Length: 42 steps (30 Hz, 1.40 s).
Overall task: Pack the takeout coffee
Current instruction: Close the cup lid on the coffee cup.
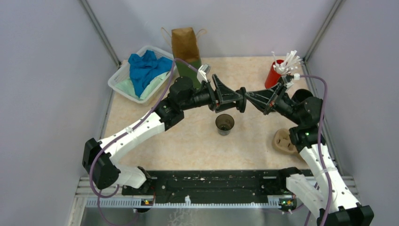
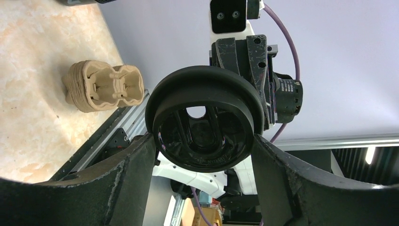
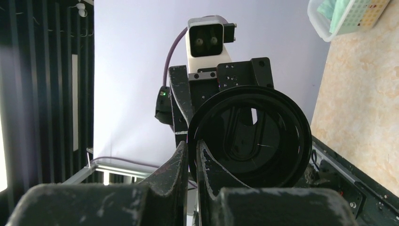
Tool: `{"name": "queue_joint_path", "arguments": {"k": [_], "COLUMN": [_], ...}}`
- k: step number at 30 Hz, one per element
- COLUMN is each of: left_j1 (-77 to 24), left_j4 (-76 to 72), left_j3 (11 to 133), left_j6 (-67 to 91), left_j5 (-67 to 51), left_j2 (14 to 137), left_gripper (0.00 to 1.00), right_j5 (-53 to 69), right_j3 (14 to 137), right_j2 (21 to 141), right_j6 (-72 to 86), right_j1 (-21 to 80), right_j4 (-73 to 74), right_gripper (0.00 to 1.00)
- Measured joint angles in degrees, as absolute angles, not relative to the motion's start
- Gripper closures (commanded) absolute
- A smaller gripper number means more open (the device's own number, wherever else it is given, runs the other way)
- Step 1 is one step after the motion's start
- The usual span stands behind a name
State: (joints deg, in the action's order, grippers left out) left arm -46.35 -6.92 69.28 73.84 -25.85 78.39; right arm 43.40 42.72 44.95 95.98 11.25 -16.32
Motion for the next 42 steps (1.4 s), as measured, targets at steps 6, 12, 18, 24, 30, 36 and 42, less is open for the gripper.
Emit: {"name": "queue_joint_path", "arguments": {"k": [6, 12, 18, 24, 30, 36, 42], "left_j1": [-46.3, -46.4, -46.5, -47.0, -50.9, -54.4, -55.2], "left_j4": [-4.6, 0.1, 16.6, 31.6, 43.5, 50.9, 53.8], "left_j3": [70.5, 73.5, 82.2, 91.5, 99.6, 104.7, 105.1], "left_j6": [73.1, 69.8, 58.7, 44.5, 32.1, 23.2, 18.6], "left_j5": [-25.6, -24.3, -18.4, -10.0, 0.5, 8.1, 10.6], "left_j2": [78.5, 78.9, 80.1, 84.1, 94.5, 106.4, 110.6], "left_gripper": [0.28, 0.27, 0.26, 0.26, 0.27, 0.27, 0.27], "right_j5": [43.2, 43.2, 43.2, 28.9, 17.3, 12.4, 10.8], "right_j3": [42.7, 42.8, 55.0, 76.0, 78.0, 78.1, 78.0], "right_j2": [44.9, 44.9, 49.1, 59.3, 62.0, 63.6, 63.9], "right_j6": [95.5, 93.1, 70.0, 36.4, 20.1, 14.2, 12.8], "right_j1": [11.3, 11.4, 5.1, 3.6, 4.0, 5.1, 5.5], "right_j4": [-16.0, -13.0, 15.2, 44.7, 56.0, 58.9, 58.8], "right_gripper": [0.75, 0.36, 0.2, 0.2, 0.07, 0.05, 0.04]}}
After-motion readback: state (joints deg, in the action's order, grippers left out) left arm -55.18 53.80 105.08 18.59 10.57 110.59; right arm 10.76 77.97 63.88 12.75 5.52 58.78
